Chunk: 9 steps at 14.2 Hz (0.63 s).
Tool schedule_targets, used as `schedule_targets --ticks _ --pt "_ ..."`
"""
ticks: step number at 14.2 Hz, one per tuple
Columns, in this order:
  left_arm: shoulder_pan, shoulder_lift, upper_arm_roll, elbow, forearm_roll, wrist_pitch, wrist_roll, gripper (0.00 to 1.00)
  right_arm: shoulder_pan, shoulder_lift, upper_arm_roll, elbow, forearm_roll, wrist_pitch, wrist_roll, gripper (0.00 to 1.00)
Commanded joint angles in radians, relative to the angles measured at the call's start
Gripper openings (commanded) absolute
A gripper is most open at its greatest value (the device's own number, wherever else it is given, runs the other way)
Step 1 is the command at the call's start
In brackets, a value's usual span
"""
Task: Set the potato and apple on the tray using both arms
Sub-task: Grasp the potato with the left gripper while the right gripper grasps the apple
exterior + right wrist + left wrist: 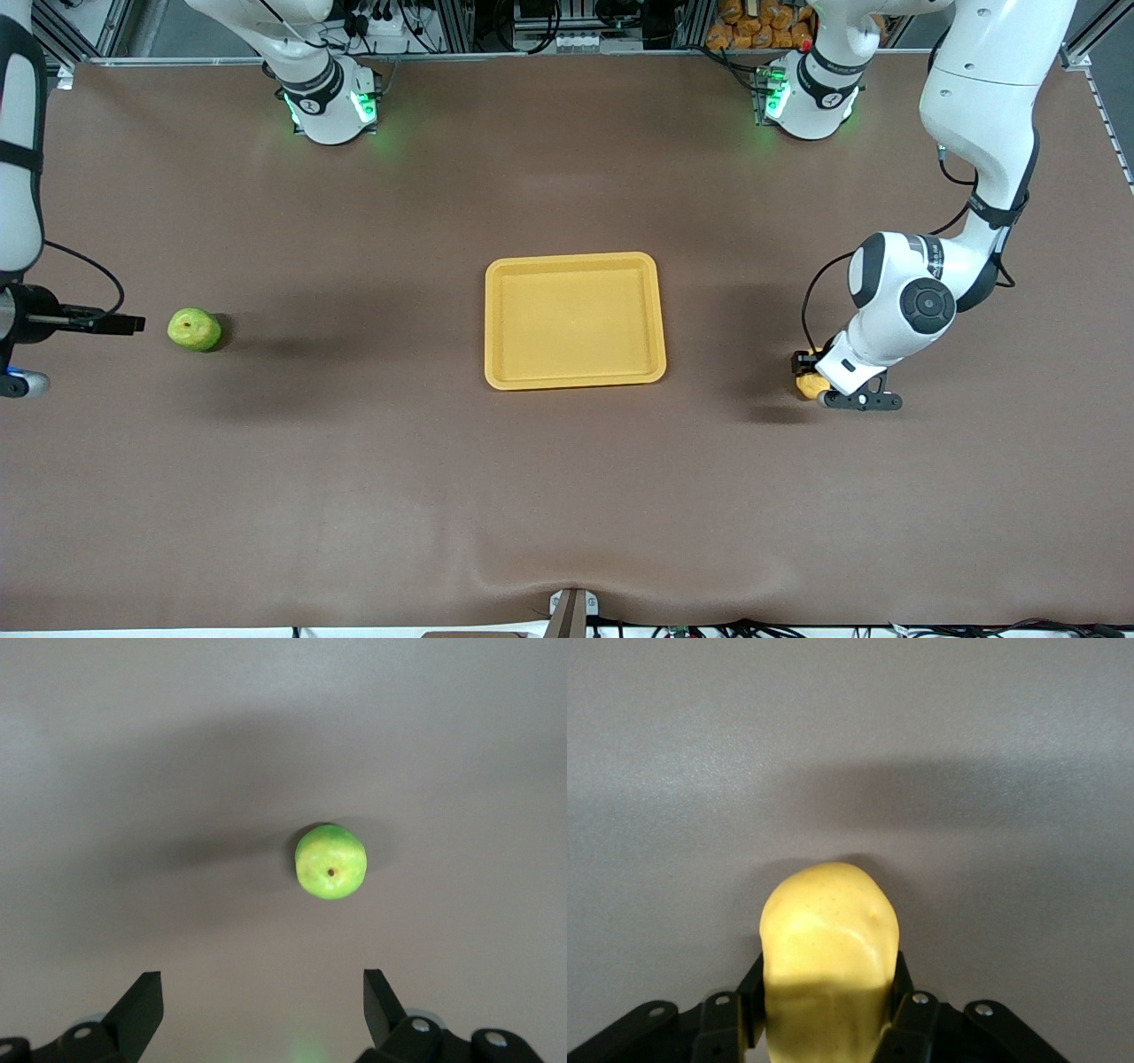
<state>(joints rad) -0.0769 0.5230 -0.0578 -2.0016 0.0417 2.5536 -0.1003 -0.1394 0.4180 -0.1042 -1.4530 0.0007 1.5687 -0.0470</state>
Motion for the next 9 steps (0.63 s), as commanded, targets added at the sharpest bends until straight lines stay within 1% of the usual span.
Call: schedule_targets --ticks 1,2,5,7,9 --pt "-0.003 -0.033 0.001 0.004 0.018 -0.004 -0.006 0.00 -0.049 0.048 0.014 -0.016 -0.010 0.065 -0.058 1.00" --pt "-0.001 -0.055 0.000 0.001 0.018 -0.010 -0.012 0.00 -0.066 0.059 0.015 -0.038 -0.010 0.098 -0.082 1.00" --pt "0.000 -0.127 -0.005 0.007 0.018 -0.097 -0.018 0.00 -0.082 0.081 0.014 -0.104 -0.010 0.175 -0.086 1.00" --pt "0.002 -0.171 -0.005 0.009 0.018 -0.159 -0.021 0.00 -0.097 0.084 0.014 -0.177 -0.010 0.253 -0.085 1.00" --pt "0.002 -0.207 -0.005 0.014 0.018 -0.219 -0.021 0.00 -0.097 0.084 0.014 -0.228 -0.008 0.298 -0.085 1.00"
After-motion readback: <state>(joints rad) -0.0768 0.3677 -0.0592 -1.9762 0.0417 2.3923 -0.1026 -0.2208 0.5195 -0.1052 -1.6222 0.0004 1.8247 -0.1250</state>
